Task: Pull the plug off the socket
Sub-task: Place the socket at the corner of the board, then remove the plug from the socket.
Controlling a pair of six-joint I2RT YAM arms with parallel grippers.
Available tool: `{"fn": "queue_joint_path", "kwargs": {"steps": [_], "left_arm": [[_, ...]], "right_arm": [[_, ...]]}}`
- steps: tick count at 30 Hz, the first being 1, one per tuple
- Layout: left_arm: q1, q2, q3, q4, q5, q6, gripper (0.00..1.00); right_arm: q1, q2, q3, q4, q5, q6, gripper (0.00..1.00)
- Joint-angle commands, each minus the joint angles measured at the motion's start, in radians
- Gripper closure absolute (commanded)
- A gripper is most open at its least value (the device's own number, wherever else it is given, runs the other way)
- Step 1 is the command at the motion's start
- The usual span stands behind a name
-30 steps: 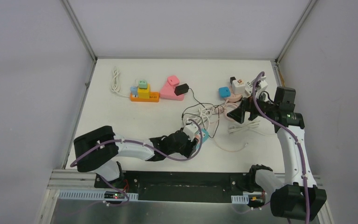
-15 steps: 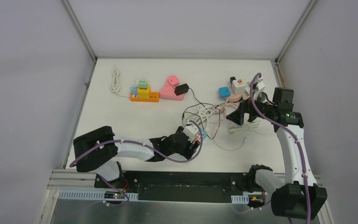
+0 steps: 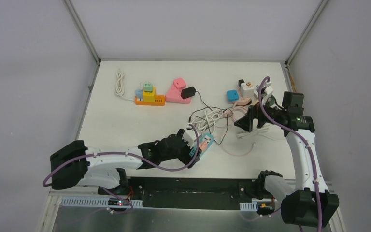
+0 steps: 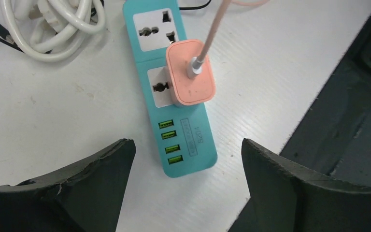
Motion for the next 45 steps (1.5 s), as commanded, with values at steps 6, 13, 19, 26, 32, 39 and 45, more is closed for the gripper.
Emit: {"fn": "queue_joint_path", "kwargs": {"steps": [6, 13, 19, 26, 32, 39, 45], "left_arm": [[0.0, -0.311, -0.095, 0.027, 0.018, -0.009, 0.01], [0.018, -0.307, -0.076, 0.074, 0.014, -0.078, 0.01], [0.025, -0.146, -0.005, 0.118, -0.007, -0.128, 0.08], [0.025, 0.028, 0.118, 0.077, -0.035, -0.143, 0.29], [0.016, 0.118, 0.198, -0.007, -0.129, -0.15, 0.35], [-0.006, 0.211, 0.266, -0.058, -0.164, -0.147, 0.45], [-0.017, 0.255, 0.288, -0.069, -0.156, -0.143, 0.61]], "right_arm": [[0.005, -0.009, 0.032, -0.018, -0.051, -0.061, 0.0], [0.005, -0.02, 0.027, -0.022, -0.058, -0.077, 0.0], [0.004, -0.024, 0.026, -0.023, -0.054, -0.079, 0.0], [0.004, -0.023, 0.025, -0.02, -0.055, -0.074, 0.0], [0.004, -0.022, 0.024, -0.018, -0.054, -0.071, 0.0], [0.004, -0.019, 0.024, -0.016, -0.05, -0.068, 0.0], [0.004, -0.017, 0.022, -0.015, -0.053, -0.065, 0.0]]}}
